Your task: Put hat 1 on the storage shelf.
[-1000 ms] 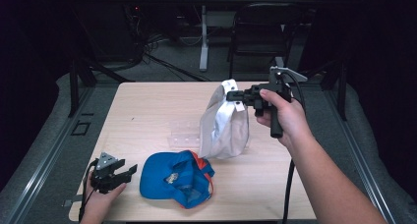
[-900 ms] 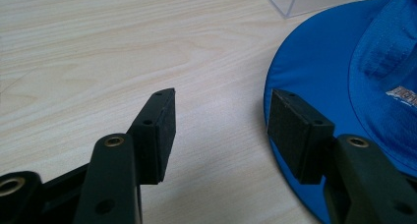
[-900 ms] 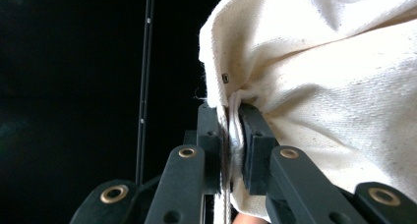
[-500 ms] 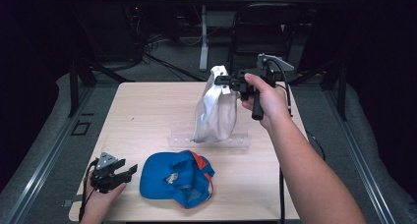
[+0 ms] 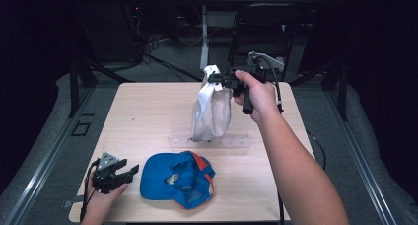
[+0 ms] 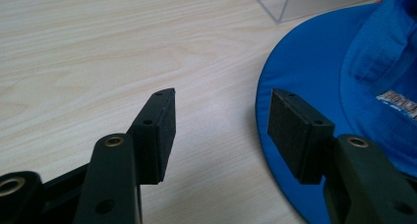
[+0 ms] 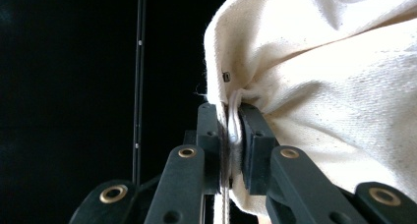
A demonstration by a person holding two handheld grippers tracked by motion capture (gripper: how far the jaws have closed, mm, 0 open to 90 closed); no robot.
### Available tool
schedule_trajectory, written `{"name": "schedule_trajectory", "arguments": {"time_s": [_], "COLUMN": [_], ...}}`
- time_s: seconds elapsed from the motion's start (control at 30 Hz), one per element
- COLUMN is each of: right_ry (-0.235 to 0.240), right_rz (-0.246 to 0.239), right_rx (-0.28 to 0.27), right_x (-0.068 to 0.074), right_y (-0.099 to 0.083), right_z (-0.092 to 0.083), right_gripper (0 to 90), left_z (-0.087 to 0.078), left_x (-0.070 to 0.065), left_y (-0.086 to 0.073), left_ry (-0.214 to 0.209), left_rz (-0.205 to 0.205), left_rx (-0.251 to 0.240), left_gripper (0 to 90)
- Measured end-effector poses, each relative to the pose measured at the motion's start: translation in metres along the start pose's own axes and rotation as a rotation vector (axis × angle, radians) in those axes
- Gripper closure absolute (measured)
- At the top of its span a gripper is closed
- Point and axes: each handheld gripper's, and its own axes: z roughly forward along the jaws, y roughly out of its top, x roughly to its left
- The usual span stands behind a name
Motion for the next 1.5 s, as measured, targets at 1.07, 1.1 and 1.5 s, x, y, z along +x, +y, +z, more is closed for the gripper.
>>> {"name": "schedule_trajectory", "arguments": {"time_s": [1.07,1.1,1.5], "right_ry": [-0.021,-0.023,-0.026], "right_rz": [-0.007,-0.011,-0.019], "right_rx": [0.006,0.008,0.009], "right_x": [-0.001,-0.001,-0.002], "right_y": [0.007,0.007,0.003], "right_z": [0.047,0.046,0.046], "right_gripper": [80.1,80.2,80.3], "left_z": [0.031,0.034,0.060], "left_x": [-0.101,-0.103,-0.120], "left_y": [0.097,0.098,0.110], "left_ry": [-0.159,-0.158,-0.123], "left_rz": [0.238,0.240,0.261], "left_rx": [-0.117,-0.115,-0.087], "left_gripper": [51.6,52.8,68.9]}}
